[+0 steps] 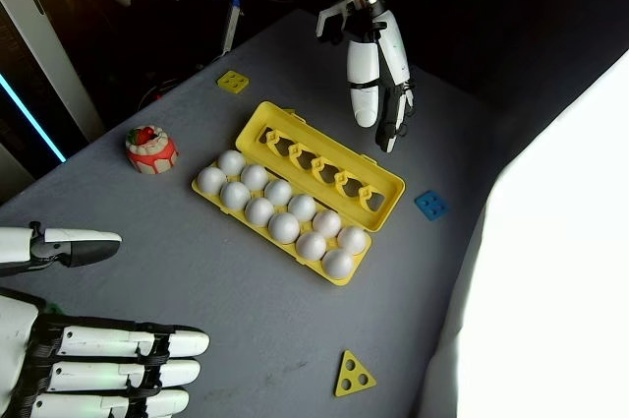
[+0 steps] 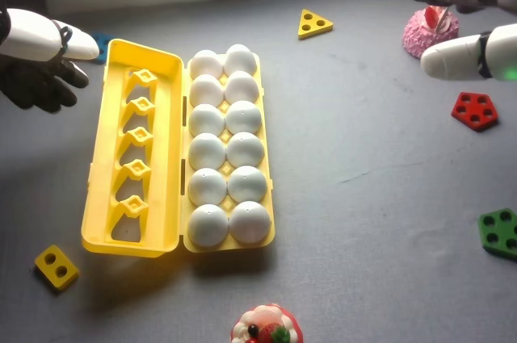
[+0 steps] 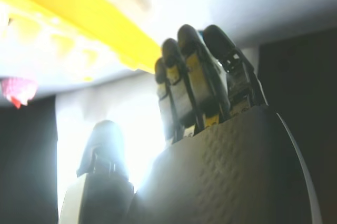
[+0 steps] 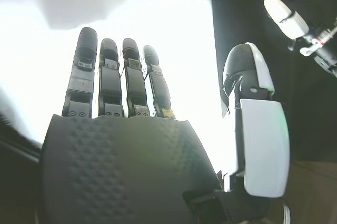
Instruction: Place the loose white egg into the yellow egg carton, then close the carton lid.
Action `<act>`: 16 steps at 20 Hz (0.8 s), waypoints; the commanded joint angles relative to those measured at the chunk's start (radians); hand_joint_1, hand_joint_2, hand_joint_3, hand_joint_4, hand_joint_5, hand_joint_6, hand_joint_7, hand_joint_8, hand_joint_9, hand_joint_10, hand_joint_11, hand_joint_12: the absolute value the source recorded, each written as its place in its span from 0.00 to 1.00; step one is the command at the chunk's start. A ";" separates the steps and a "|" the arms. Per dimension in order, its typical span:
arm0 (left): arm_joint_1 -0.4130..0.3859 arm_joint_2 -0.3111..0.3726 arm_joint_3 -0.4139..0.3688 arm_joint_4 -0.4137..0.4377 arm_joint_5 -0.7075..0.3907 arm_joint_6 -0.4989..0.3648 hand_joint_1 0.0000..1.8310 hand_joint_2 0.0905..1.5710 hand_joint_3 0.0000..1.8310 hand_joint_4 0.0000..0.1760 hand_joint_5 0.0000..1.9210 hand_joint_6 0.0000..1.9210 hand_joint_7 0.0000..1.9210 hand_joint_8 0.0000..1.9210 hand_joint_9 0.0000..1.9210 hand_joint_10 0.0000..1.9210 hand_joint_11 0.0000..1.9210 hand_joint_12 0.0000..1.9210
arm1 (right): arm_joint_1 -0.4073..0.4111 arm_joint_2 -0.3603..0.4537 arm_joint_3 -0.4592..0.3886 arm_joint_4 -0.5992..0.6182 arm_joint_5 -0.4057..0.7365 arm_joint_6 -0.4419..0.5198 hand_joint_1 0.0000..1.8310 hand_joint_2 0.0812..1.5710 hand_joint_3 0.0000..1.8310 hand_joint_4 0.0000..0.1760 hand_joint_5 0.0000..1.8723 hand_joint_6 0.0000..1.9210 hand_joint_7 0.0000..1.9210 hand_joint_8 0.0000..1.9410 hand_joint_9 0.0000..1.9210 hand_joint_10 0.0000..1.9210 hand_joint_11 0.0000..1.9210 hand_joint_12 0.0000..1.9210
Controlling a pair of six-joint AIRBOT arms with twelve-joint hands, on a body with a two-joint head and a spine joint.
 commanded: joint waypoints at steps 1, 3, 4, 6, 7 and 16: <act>-0.001 -0.001 0.008 -0.010 0.059 -0.013 0.00 0.88 0.00 0.00 0.28 0.01 0.33 0.01 0.22 0.22 0.00 0.68 | 0.015 0.012 -0.001 0.000 0.067 0.004 0.29 0.69 0.00 0.00 0.11 0.01 0.09 0.00 0.05 0.05 0.00 0.32; 0.011 -0.003 0.010 -0.025 0.059 -0.043 0.00 0.88 0.00 0.00 0.28 0.01 0.33 0.01 0.22 0.24 0.00 0.69 | 0.016 0.025 -0.002 0.000 0.016 -0.025 0.30 0.69 0.00 0.00 0.11 0.01 0.09 0.00 0.05 0.05 0.00 0.28; 0.018 -0.005 0.012 -0.026 0.063 -0.063 0.00 0.88 0.00 0.00 0.28 0.01 0.33 0.01 0.22 0.24 0.00 0.69 | 0.016 0.030 -0.002 0.000 -0.007 -0.027 0.30 0.69 0.00 0.00 0.10 0.00 0.09 0.00 0.05 0.04 0.00 0.25; 0.035 -0.011 0.016 -0.026 0.069 -0.122 0.00 0.88 0.00 0.00 0.27 0.01 0.32 0.00 0.21 0.24 0.00 0.71 | 0.030 0.032 -0.002 0.000 -0.018 -0.030 0.30 0.70 0.00 0.00 0.10 0.00 0.07 0.00 0.04 0.04 0.00 0.21; 0.040 -0.012 0.016 -0.026 0.069 -0.138 0.00 0.88 0.00 0.00 0.28 0.01 0.32 0.01 0.21 0.24 0.00 0.71 | 0.036 0.031 -0.003 0.000 -0.018 -0.030 0.29 0.70 0.00 0.00 0.09 0.00 0.07 0.00 0.04 0.03 0.00 0.18; 0.069 -0.029 0.014 -0.065 0.033 -0.248 0.00 0.88 0.00 0.00 0.27 0.00 0.31 0.00 0.20 0.23 0.00 0.71 | 0.061 0.019 -0.044 0.000 0.000 -0.051 0.28 0.71 0.00 0.00 0.09 0.01 0.08 0.00 0.06 0.03 0.00 0.18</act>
